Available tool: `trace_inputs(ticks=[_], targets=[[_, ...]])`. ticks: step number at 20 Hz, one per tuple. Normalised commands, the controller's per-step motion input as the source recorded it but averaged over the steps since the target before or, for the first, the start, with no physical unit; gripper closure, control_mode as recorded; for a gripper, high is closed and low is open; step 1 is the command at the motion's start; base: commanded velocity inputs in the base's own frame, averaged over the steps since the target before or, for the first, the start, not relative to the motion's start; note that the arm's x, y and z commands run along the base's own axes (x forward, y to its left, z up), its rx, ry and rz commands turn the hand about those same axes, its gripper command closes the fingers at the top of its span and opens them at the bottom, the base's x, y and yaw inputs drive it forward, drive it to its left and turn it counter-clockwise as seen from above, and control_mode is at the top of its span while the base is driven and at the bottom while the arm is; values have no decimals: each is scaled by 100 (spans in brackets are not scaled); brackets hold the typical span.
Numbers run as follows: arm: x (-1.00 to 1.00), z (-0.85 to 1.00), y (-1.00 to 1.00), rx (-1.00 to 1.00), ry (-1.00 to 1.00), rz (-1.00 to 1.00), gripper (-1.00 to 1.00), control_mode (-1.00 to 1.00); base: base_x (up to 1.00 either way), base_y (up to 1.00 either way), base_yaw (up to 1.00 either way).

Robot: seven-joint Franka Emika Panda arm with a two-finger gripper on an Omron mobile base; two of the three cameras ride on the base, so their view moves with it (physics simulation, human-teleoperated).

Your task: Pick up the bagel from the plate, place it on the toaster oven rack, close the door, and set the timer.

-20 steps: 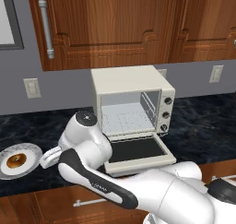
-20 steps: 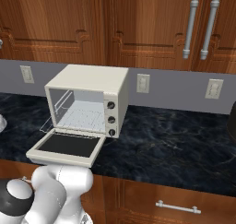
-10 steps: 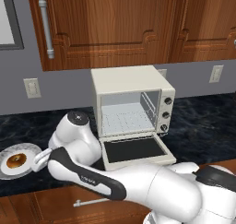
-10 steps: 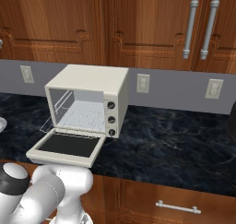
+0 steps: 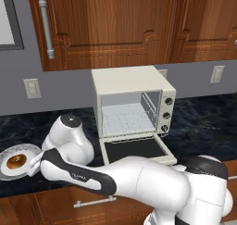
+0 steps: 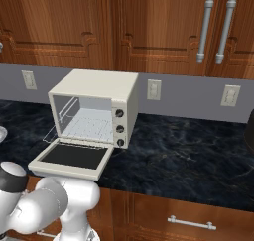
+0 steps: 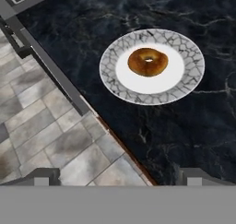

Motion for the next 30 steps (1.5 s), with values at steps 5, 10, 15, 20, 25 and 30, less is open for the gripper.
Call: trace_inputs(ticks=[5,10,15,20,25,30], targets=[[10,-16,3,0,-6,0,-100,-100,0,0,0],[22,-8,7,0,-1,0,-100,-100,0,0,0],[25,-7,11,0,0,0,-100,-100,0,0,0],[22,-10,14,0,0,0,-100,-100,0,0,0],[16,-13,19,0,0,0,-100,-100,0,0,0],[10,-16,24,0,0,0,-100,-100,0,0,0]])
